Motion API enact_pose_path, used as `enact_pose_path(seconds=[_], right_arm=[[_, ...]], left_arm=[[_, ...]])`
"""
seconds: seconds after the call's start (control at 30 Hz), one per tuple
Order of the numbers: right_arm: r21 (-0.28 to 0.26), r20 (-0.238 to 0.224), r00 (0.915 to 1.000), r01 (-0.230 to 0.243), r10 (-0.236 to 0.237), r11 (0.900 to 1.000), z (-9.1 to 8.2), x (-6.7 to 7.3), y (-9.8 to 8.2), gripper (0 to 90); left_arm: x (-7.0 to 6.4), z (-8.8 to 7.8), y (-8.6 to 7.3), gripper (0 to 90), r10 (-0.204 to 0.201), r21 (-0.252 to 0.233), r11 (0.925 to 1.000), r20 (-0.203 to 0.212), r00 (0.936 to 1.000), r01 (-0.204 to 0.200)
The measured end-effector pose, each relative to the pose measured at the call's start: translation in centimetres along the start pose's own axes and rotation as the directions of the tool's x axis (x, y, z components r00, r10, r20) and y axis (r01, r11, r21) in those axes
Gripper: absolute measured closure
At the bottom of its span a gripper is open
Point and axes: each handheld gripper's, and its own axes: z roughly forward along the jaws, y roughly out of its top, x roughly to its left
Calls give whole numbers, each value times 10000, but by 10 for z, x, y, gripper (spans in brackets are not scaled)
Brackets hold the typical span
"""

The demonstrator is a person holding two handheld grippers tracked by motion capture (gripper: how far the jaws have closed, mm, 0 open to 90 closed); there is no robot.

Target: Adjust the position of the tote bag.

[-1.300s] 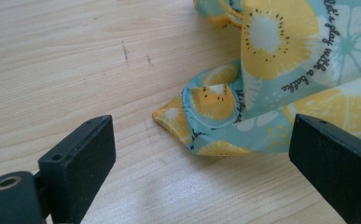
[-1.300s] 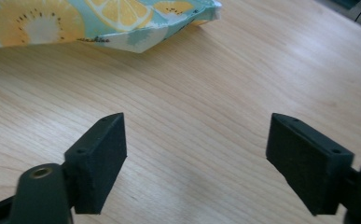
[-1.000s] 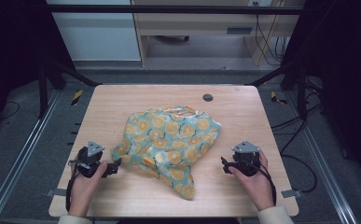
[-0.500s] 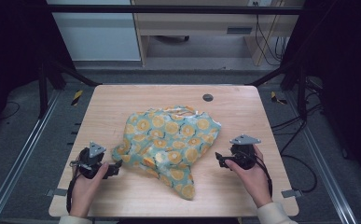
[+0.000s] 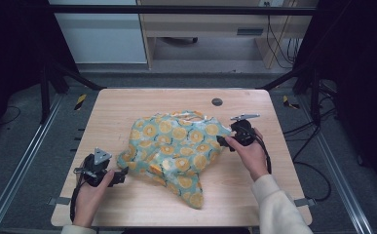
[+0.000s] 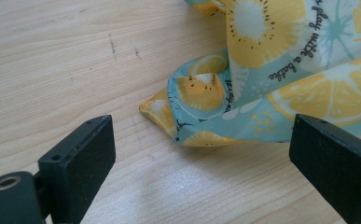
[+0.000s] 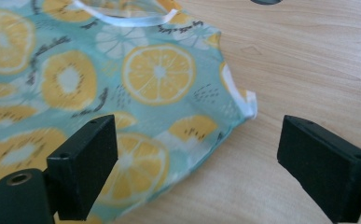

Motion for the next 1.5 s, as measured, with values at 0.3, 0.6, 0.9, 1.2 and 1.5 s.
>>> enact_pose_path(seconds=[0.3, 0.6, 0.9, 1.2, 1.5], right_arm=[[600, -12, 9979, -638, 640, 9962, 29, -10, 13, 120], [1226, -237, 9977, -602, 636, 9906, 45, -8, 8, 148], [984, -947, 9916, -786, 879, 9920, 47, -9, 7, 537], [-231, -924, 9926, 763, -782, 9968, 30, 4, 12, 859], [-391, -760, 9861, 1451, -1477, 9886, 25, 10, 14, 849]], left_arm=[[-1, -3, -1, 72, 135, -8, 9999, -29, 9999, -135], [-1, -3, -2, 72, 139, -36, 9999, -86, 9999, -139], [-1, -3, -1, 72, 183, -28, 9998, -128, 9997, -184], [3, -8, 6, 93, -240, -568, 9981, 103, 9997, 246], [20, 3, 59, 111, -328, -796, 9961, 709, 9969, 384]])
